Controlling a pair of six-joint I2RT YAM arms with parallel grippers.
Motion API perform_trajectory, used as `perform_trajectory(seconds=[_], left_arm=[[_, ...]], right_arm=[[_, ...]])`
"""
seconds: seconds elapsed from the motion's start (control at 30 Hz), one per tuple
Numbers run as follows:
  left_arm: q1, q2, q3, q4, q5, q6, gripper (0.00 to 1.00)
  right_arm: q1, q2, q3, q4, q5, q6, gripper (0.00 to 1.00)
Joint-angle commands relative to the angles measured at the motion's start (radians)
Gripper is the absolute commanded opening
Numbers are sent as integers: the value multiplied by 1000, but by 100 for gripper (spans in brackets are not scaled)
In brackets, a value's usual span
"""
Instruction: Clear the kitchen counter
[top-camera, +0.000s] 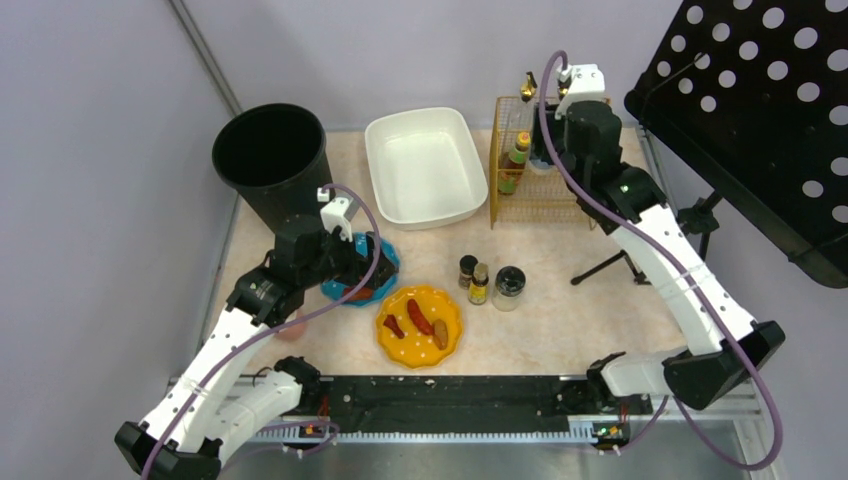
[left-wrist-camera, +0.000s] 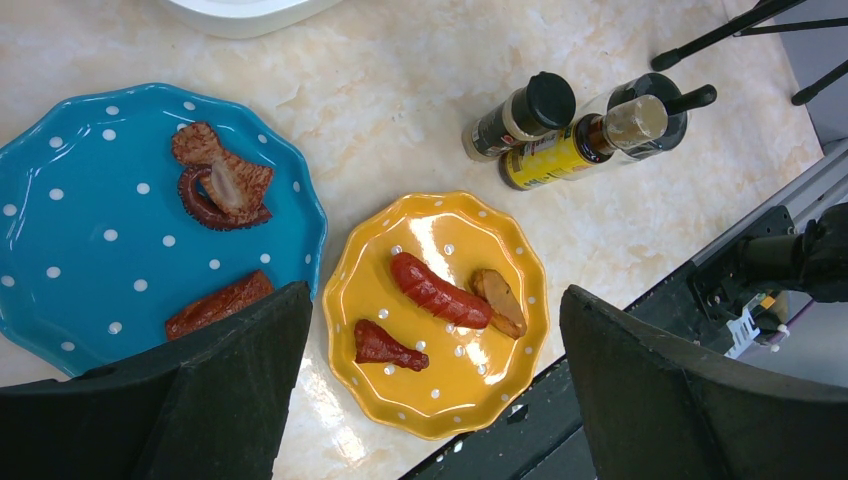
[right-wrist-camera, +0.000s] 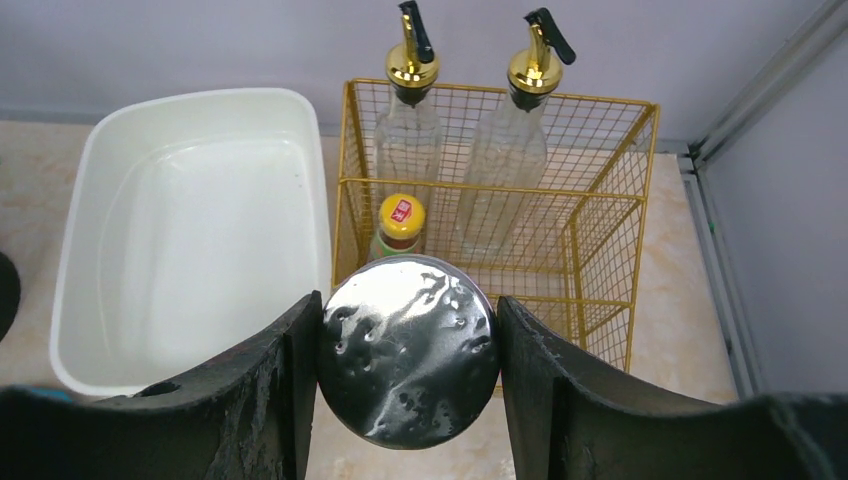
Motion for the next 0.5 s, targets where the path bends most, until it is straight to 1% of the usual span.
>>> perform_trajectory(seconds=[0.0, 0.13, 0.37, 0.47], left_arm=[[-5, -10, 0, 22, 14, 0, 98], [-4, -12, 0, 23, 12, 1, 98], [-4, -11, 0, 23, 17, 0, 98], [-4, -10, 0, 23, 13, 1, 98]], right_arm=[[-68, 39, 67, 109, 2, -11, 0], [-114, 68, 48, 179, -8, -6, 0], [-175, 120, 53, 237, -39, 10, 0], [-201, 137, 25, 283, -67, 34, 0]])
